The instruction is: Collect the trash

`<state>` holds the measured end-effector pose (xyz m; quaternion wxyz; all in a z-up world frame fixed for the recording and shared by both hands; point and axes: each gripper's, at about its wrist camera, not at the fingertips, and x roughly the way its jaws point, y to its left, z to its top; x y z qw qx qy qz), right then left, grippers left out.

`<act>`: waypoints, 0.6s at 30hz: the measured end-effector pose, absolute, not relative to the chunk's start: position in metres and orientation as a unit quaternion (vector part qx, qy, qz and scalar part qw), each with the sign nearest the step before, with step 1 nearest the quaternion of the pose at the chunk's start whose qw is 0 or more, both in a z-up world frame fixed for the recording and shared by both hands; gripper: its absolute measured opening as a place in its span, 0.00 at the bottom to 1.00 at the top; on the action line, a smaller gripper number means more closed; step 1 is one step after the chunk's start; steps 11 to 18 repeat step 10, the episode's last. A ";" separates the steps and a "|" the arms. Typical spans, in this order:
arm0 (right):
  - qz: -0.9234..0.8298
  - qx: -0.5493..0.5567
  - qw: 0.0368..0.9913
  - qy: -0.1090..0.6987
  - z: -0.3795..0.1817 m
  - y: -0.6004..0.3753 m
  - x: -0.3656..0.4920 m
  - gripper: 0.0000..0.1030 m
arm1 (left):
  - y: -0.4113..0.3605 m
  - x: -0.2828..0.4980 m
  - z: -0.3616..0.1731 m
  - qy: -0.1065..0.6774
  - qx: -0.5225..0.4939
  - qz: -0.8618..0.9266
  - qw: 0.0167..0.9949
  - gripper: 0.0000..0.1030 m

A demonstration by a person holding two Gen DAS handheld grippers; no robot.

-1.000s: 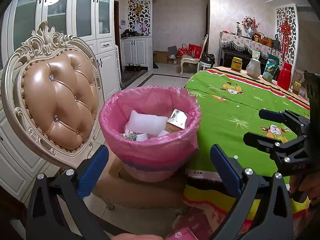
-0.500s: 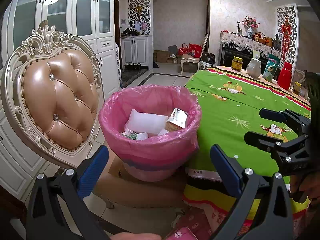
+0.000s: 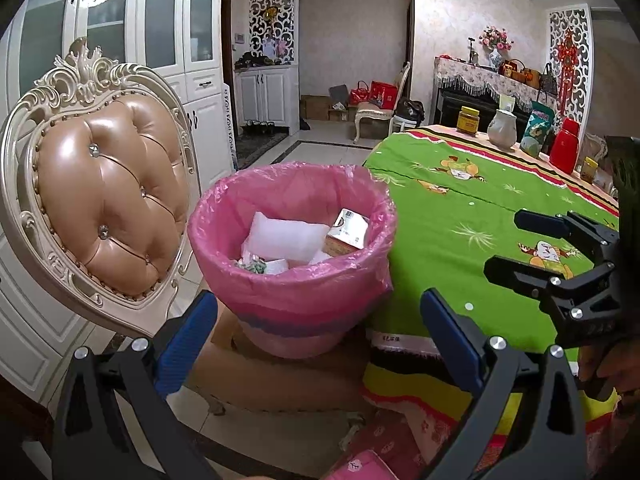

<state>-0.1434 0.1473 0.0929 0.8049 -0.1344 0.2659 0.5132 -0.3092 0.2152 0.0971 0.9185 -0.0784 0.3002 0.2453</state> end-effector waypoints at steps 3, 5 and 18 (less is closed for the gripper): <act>0.511 -0.139 0.806 0.266 0.092 0.148 -0.144 0.91 | 0.217 -0.309 0.097 0.301 -0.076 0.254 0.916 0.95; 0.510 -0.138 0.806 0.267 0.092 0.147 -0.142 0.91 | 0.218 -0.308 0.098 0.302 -0.073 0.259 0.915 0.95; 0.508 -0.136 0.806 0.270 0.092 0.144 -0.138 0.91 | 0.217 -0.306 0.098 0.302 -0.070 0.269 0.912 0.95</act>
